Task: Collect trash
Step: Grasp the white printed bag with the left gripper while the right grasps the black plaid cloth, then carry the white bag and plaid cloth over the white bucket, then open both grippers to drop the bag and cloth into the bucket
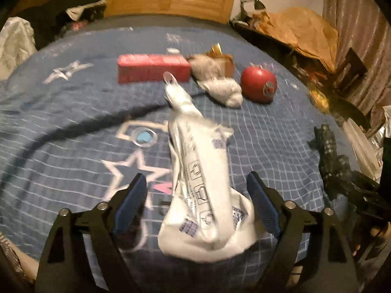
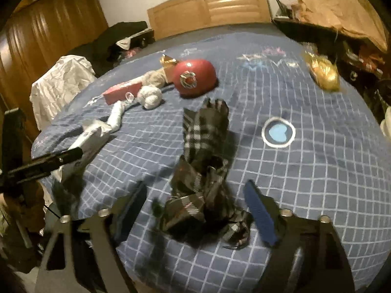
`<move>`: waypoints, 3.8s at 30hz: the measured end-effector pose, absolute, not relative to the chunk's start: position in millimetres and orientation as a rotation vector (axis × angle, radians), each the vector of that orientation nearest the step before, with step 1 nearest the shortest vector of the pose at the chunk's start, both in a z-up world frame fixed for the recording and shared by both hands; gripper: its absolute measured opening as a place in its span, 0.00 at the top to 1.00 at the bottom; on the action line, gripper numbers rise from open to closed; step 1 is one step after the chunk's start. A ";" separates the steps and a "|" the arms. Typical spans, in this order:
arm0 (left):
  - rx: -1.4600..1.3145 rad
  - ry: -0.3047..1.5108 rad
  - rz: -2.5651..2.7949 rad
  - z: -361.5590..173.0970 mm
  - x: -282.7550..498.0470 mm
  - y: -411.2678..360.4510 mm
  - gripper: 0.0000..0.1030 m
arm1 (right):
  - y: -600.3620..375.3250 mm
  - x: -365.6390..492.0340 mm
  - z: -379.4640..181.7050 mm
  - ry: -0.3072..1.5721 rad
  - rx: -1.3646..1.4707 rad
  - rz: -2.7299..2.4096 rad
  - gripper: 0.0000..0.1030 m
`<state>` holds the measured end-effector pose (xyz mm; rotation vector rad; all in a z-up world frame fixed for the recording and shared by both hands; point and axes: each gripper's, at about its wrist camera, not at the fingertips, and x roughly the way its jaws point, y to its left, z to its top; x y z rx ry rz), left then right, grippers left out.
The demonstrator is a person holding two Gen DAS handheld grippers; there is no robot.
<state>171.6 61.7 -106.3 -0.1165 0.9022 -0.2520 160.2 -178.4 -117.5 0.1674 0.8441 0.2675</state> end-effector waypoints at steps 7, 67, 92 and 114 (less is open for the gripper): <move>-0.106 0.887 -0.232 -105.9 164.1 58.9 0.68 | -184.0 158.5 -118.1 0.834 0.202 0.277 0.54; 0.438 0.497 -0.740 16.2 159.4 -439.2 0.68 | -581.8 1.1 40.3 0.483 0.224 -0.358 0.55; 0.500 0.626 -0.842 -31.5 185.9 -498.9 0.68 | -631.2 60.6 -0.9 0.637 0.288 -0.307 0.55; 0.429 0.683 -0.786 -47.5 209.7 -484.1 0.30 | -638.8 75.8 -20.6 0.619 0.283 -0.349 0.29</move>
